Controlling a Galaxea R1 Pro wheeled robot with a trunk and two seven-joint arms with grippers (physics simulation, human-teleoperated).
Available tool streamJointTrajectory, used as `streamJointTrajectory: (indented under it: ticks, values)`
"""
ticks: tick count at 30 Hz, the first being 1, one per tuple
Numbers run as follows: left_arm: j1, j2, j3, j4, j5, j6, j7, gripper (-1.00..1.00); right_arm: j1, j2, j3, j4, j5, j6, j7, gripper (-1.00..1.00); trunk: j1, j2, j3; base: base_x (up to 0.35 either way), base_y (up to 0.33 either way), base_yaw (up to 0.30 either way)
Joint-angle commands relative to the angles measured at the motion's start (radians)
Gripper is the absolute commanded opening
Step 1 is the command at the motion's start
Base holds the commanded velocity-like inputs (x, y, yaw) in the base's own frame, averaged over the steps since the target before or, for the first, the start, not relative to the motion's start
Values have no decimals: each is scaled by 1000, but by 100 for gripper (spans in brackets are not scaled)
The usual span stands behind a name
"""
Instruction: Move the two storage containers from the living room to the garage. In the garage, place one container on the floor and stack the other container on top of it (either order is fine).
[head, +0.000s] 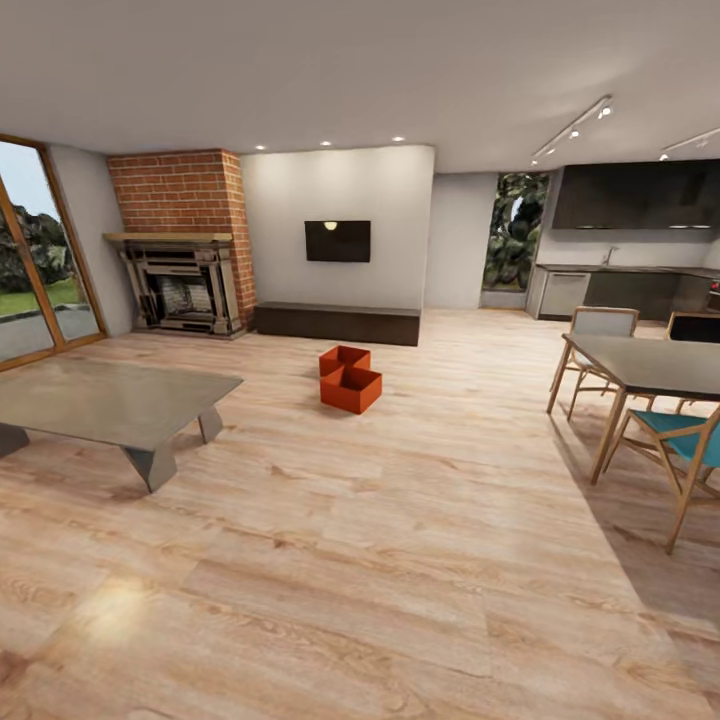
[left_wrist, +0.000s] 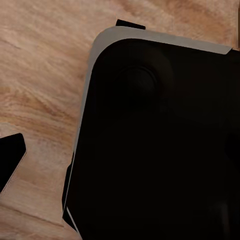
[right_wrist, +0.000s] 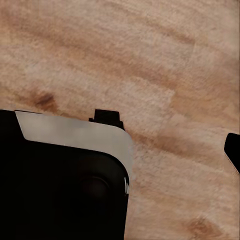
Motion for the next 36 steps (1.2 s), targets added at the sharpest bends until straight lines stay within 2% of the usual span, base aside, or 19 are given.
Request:
streamJointTrajectory:
  ticks: [1,18,36]
  values:
    - [0,0,0,0,5,-2,1,100,-1,0,9,2,-8,-4,-1,100,1,0,-1,326,78,0]
    - [0,0,-1,0,5,-2,1,100,-1,2,7,2,-8,-5,-7,100,1,0,-1,326,85,-8]
    - [0,0,1,0,6,-2,1,100,-1,2,7,2,-9,-5,-7,100,1,0,-1,326,128,-210]
